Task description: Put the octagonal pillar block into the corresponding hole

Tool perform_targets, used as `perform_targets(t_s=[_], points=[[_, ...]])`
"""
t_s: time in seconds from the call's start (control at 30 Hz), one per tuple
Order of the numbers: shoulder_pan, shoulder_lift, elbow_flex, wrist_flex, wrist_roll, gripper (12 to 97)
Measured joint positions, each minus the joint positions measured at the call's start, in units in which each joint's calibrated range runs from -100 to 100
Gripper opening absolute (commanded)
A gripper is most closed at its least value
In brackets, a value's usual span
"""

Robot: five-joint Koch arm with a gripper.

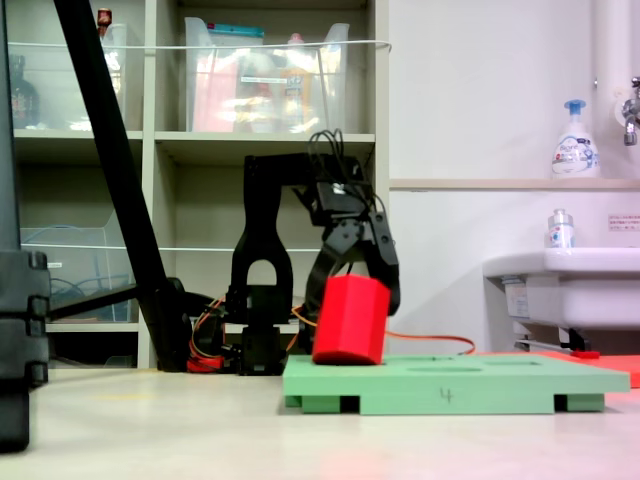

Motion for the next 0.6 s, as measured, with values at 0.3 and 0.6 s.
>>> perform_targets(t_s=[0.3, 0.6], points=[[0.2, -8.3, -0.2, -4.3, -0.2, 45.3], [0.7, -12.9, -0.2, -6.5, -0.1, 45.3]])
